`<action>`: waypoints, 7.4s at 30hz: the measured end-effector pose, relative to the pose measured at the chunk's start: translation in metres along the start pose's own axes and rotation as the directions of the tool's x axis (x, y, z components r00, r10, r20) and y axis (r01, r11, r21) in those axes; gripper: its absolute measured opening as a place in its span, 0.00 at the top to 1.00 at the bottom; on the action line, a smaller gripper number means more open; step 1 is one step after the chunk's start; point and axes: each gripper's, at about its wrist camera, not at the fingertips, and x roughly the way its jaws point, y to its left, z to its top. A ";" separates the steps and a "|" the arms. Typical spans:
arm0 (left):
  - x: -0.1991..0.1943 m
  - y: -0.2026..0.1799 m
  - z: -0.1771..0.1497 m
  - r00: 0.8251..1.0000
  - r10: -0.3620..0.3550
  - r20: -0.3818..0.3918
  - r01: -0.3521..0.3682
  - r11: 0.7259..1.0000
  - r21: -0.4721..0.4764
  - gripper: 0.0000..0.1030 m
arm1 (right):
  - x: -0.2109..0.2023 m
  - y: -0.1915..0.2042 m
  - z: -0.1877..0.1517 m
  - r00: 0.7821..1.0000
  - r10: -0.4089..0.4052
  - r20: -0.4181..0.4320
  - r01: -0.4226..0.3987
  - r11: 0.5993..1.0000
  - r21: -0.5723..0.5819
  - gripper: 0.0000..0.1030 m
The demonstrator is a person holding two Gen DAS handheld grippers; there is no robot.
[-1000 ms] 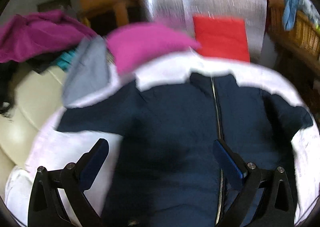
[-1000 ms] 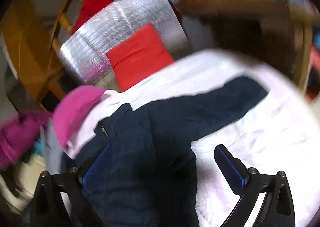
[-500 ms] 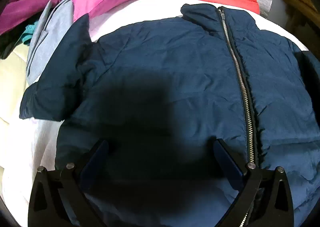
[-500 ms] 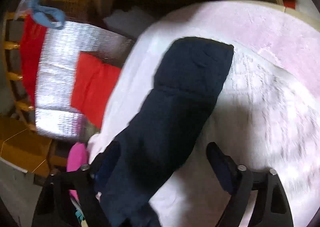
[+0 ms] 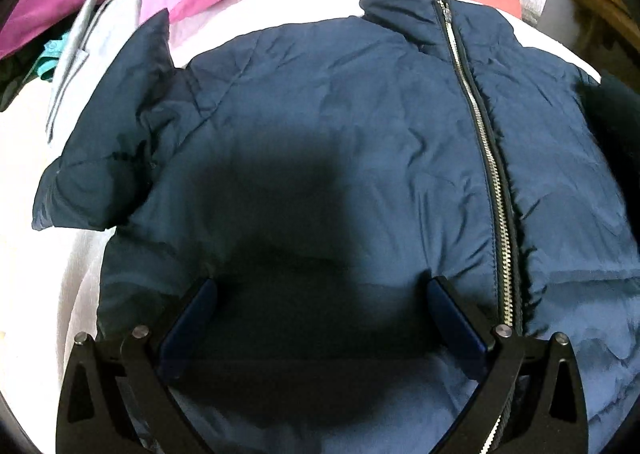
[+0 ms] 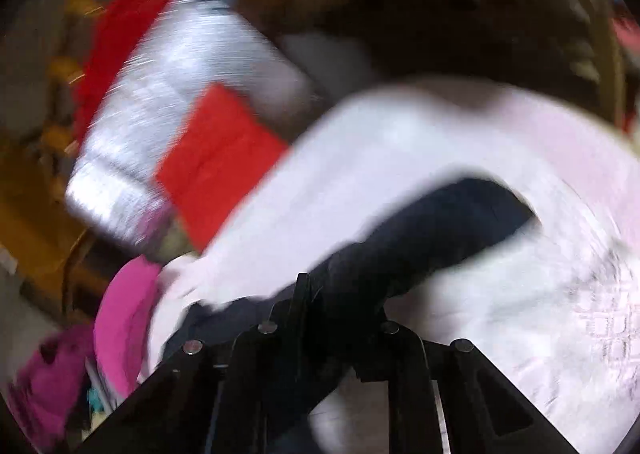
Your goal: Fold large clothes
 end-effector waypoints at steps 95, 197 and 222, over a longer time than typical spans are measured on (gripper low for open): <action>-0.018 0.096 0.016 0.915 -0.359 0.184 0.401 0.864 -0.306 0.83 | 0.036 -0.006 -0.105 0.920 -0.106 -0.378 0.098 0.994 -0.039 0.34; -0.100 -0.012 0.029 0.785 -0.613 0.089 0.581 0.779 0.237 0.33 | -0.017 0.034 -0.095 0.961 -0.017 -0.276 -0.001 0.998 -0.068 0.41; -0.029 0.118 0.043 0.994 -0.065 0.086 0.073 0.992 -0.103 0.22 | 0.045 0.214 -0.261 0.951 -0.219 -0.219 -0.034 0.630 -0.776 0.10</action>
